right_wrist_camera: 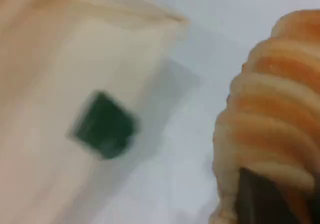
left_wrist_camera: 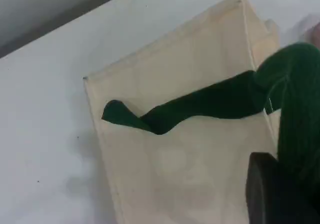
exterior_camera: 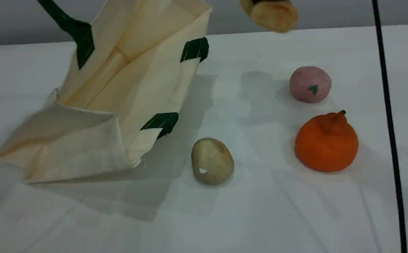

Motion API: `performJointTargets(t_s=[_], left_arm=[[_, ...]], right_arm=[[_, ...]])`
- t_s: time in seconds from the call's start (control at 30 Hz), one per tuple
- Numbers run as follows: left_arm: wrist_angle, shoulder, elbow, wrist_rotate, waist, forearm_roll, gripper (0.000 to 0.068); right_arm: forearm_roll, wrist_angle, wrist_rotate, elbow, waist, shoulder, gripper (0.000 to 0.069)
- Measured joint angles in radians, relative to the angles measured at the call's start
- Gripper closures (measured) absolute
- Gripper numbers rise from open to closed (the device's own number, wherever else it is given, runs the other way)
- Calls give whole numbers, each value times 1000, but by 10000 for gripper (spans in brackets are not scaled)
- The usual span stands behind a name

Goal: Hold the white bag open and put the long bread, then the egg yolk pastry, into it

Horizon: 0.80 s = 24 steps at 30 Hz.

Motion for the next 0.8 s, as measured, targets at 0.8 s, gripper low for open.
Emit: performJointTargets(t_s=[0.8], left_arm=[[0, 0, 0, -3, 0, -16, 608]], right_arm=[[745, -160, -594, 233, 284, -131, 592]])
